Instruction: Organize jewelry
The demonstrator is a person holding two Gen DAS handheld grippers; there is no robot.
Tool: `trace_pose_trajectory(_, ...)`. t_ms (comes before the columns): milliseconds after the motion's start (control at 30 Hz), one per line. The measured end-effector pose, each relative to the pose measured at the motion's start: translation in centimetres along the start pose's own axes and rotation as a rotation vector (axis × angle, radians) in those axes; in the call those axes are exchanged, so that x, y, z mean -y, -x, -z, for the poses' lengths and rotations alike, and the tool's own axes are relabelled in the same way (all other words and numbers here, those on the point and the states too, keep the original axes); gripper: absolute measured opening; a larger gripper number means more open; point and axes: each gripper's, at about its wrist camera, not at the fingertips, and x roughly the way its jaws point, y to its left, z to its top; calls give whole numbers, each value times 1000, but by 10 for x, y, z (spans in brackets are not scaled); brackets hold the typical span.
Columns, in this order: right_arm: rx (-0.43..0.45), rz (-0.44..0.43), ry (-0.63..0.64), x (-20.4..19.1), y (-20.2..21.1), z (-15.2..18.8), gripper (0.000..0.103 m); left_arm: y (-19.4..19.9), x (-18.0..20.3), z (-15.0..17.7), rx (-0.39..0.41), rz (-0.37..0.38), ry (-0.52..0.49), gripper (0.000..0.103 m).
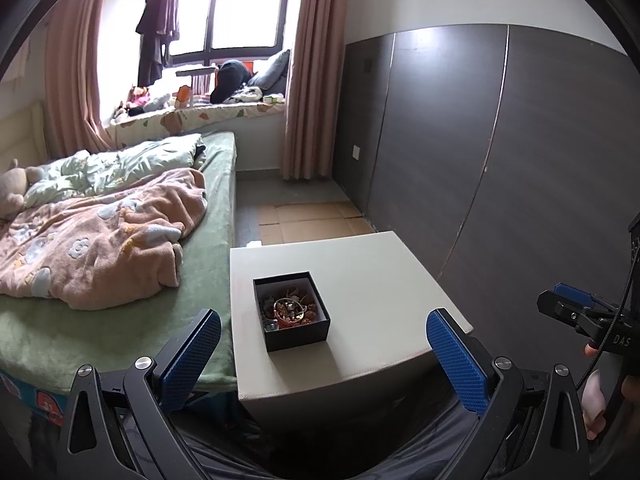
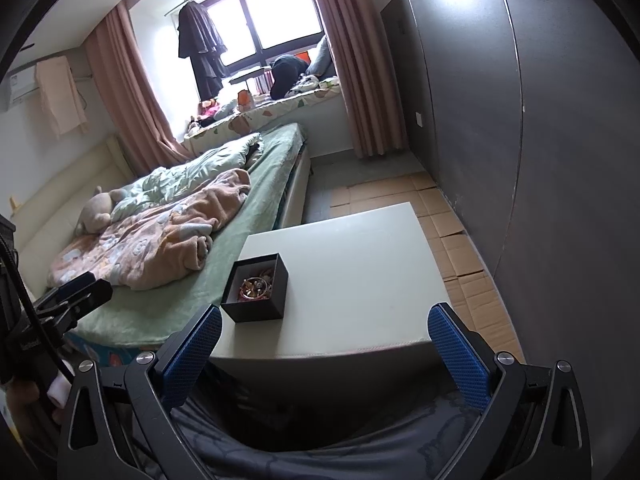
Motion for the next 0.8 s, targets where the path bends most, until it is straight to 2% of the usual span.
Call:
trace_pose_trajectory(367, 1, -1, 2, -1, -1, 0, 103, 7, -2, -2, 26, -7, 6, 103)
trace_pose_trajectory(800, 3, -6, 0, 0, 2, 0, 103, 7, -3, -1, 17, 2, 1, 103)
